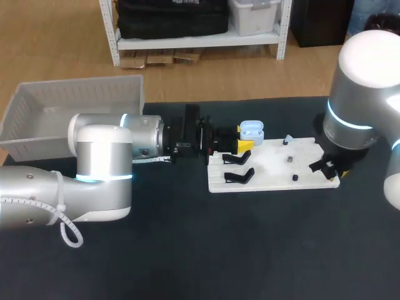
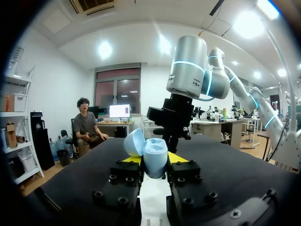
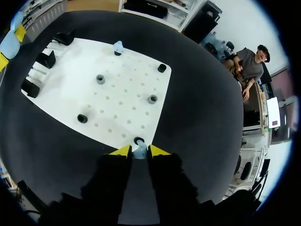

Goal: Pick up each earbud case from the left stands, insert the matching earbuds, close the lid, and place the case in the box.

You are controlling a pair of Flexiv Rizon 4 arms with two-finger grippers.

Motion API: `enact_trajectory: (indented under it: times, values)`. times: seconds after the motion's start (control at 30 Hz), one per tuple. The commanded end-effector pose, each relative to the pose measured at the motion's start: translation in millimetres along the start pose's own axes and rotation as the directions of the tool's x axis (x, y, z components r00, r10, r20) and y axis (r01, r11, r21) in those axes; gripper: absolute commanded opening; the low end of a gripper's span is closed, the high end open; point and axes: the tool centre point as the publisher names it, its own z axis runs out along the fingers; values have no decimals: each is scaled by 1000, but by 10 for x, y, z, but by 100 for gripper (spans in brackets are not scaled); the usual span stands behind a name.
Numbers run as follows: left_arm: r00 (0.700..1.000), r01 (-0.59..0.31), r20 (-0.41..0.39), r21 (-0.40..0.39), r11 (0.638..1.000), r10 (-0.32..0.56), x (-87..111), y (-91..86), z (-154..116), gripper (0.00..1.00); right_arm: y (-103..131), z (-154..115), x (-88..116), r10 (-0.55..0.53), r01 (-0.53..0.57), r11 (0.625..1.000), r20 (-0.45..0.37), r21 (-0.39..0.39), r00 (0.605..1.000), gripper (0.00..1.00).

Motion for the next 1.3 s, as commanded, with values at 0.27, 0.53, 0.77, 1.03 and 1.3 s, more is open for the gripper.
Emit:
enact_trajectory:
  times: [0.27,0.53,0.77,1.03,1.3]
  values:
    - [1000,-1,3,-1,1000,1,8,3,2,0,20,-2,-7,5,-5,1000,2,6,1000,0]
    - [1000,-1,3,-1,1000,1,8,3,2,0,-14,-244,-37,22,-22,1000,-1,15,1000,0]
    - [1000,-1,3,-1,1000,1,8,3,2,0,-8,-778,-118,29,-29,999,-11,32,1000,0]
    - [1000,-1,3,-1,1000,1,8,3,2,0,154,-1459,-196,47,-46,998,-33,39,998,0]
    - [1000,-1,3,-1,1000,1,8,3,2,0,437,-1690,-215,-4,7,998,-44,59,999,0]
